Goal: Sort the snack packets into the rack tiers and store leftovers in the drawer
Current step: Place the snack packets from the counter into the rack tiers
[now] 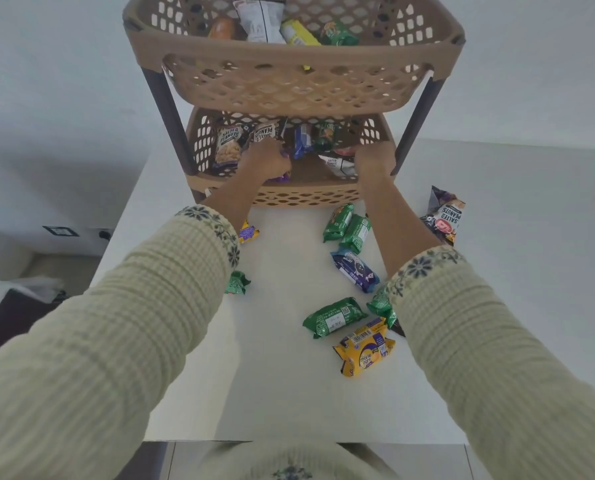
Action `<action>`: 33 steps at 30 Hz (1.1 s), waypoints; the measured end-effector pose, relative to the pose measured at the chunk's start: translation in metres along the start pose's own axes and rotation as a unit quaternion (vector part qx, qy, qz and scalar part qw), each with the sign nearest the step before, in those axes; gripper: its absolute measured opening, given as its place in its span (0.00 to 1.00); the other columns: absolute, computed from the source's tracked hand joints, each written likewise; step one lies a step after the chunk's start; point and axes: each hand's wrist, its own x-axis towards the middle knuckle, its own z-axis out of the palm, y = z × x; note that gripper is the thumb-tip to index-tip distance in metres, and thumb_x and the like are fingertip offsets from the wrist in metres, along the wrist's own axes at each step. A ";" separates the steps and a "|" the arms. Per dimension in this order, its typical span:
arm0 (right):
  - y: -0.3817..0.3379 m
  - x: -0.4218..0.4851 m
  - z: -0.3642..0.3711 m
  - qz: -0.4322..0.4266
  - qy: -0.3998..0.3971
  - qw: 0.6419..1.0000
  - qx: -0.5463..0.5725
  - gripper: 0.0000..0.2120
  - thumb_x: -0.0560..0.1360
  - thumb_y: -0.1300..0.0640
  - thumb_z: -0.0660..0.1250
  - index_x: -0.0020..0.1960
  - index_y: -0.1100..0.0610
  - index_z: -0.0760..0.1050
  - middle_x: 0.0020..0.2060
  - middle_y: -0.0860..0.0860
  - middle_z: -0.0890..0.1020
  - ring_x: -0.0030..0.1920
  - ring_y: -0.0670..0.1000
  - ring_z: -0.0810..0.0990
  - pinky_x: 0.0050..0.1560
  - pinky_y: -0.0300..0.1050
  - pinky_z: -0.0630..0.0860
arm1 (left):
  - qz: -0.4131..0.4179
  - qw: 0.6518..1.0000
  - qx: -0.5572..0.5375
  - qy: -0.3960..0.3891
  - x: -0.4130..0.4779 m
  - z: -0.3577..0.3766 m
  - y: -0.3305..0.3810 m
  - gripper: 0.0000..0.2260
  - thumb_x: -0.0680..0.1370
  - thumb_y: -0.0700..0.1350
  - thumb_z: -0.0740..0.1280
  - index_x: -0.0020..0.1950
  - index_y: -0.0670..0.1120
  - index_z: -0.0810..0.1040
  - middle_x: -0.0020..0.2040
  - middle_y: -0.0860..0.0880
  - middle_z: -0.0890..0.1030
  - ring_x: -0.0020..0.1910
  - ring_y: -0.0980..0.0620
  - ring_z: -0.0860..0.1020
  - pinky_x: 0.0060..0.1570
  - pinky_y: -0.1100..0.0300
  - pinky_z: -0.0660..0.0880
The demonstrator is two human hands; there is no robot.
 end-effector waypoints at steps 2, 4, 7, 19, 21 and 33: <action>-0.004 0.010 0.000 -0.015 0.003 0.996 -0.087 0.14 0.80 0.62 0.59 0.61 0.63 0.78 0.54 0.54 0.83 0.53 0.53 0.82 0.31 0.29 0.69 | 0.012 1.000 0.024 -0.008 0.001 0.006 0.002 0.15 0.78 0.47 0.62 0.62 0.44 0.78 0.48 0.44 0.78 0.44 0.47 0.76 0.45 0.56 0.73; -0.006 0.016 0.002 -0.045 -0.034 0.985 -0.161 0.13 0.79 0.60 0.62 0.60 0.63 0.78 0.47 0.53 0.82 0.57 0.55 0.80 0.32 0.28 0.68 | 0.023 0.998 0.040 -0.037 0.001 0.011 0.004 0.16 0.80 0.47 0.61 0.64 0.43 0.77 0.51 0.43 0.79 0.46 0.46 0.76 0.45 0.57 0.72; -0.003 0.025 0.006 -0.093 -0.086 0.934 -0.335 0.15 0.77 0.57 0.67 0.60 0.65 0.77 0.53 0.57 0.81 0.55 0.56 0.79 0.51 0.44 0.74 | 0.027 0.996 0.049 -0.074 0.004 0.015 0.006 0.15 0.80 0.45 0.62 0.63 0.42 0.79 0.58 0.42 0.81 0.54 0.42 0.78 0.53 0.55 0.75; -0.002 0.045 0.030 -0.103 -0.259 0.765 -0.581 0.23 0.80 0.61 0.53 0.74 0.66 0.63 0.71 0.63 0.68 0.68 0.63 0.71 0.68 0.55 0.69 | 0.064 0.990 0.066 -0.109 0.018 0.015 0.004 0.18 0.79 0.37 0.62 0.67 0.50 0.76 0.67 0.45 0.76 0.60 0.43 0.77 0.50 0.61 0.69; -0.003 0.047 0.030 -0.096 -0.262 0.739 -0.614 0.24 0.81 0.59 0.54 0.76 0.64 0.59 0.72 0.61 0.67 0.68 0.63 0.71 0.66 0.55 0.70 | 0.070 0.990 0.069 -0.105 0.018 0.016 0.003 0.19 0.79 0.36 0.61 0.68 0.50 0.76 0.68 0.45 0.75 0.61 0.43 0.76 0.50 0.61 0.68; 0.019 0.080 0.045 -0.135 -0.246 0.749 -0.600 0.33 0.80 0.61 0.60 0.79 0.61 0.47 0.79 0.55 0.41 0.79 0.59 0.42 0.75 0.64 0.52 | 0.065 0.993 0.040 -0.091 0.022 0.023 -0.002 0.21 0.78 0.34 0.61 0.69 0.49 0.75 0.68 0.44 0.74 0.61 0.44 0.76 0.51 0.61 0.68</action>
